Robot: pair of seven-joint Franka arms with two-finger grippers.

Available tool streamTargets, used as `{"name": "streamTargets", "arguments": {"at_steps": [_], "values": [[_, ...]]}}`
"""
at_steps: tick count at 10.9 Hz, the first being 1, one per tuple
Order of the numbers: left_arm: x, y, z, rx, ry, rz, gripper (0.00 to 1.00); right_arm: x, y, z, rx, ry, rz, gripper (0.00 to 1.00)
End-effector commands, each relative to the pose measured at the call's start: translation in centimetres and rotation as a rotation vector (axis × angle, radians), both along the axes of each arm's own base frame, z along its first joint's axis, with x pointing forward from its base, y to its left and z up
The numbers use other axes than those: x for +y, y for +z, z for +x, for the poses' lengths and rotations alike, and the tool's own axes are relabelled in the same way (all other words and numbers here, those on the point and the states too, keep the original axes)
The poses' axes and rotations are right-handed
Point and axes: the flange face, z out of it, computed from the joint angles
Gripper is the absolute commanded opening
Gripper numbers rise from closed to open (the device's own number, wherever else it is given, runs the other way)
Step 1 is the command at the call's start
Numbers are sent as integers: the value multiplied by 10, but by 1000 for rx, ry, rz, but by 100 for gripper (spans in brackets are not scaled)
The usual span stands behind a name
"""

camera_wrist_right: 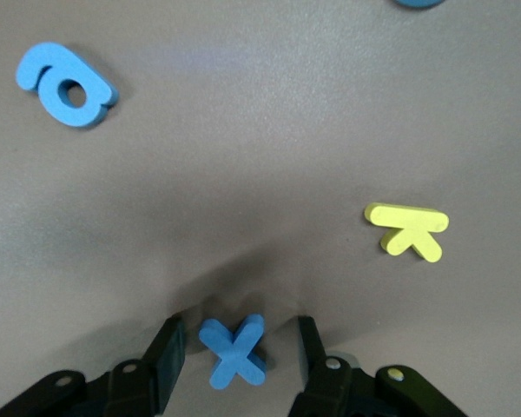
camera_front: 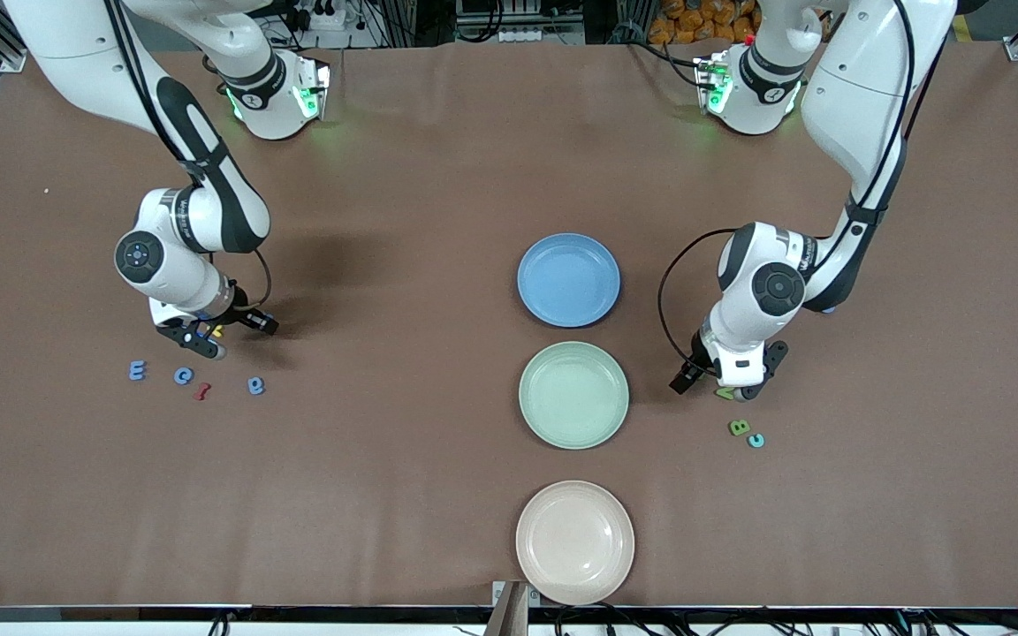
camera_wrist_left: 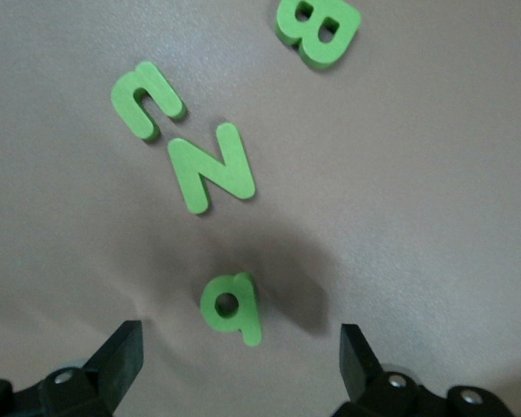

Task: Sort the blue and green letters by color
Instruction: 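Grasp the blue x with the right gripper while the left gripper grasps green q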

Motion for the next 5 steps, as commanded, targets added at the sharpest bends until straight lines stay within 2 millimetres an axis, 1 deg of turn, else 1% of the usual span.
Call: {"name": "streamTargets", "arguments": {"at_steps": [1,2,3,5], "values": [[0,-10,3,-23,31,50,100,0,-1,-11,-2,-25,15,49],[3,-10,6,-34,33,66,100,1,-1,-13,0,-42,25,43],[4,-12,6,-35,30,71,100,6,0,-14,1,-39,31,39],[6,-11,7,-36,33,71,100,7,1,-16,1,-38,32,32]]}}
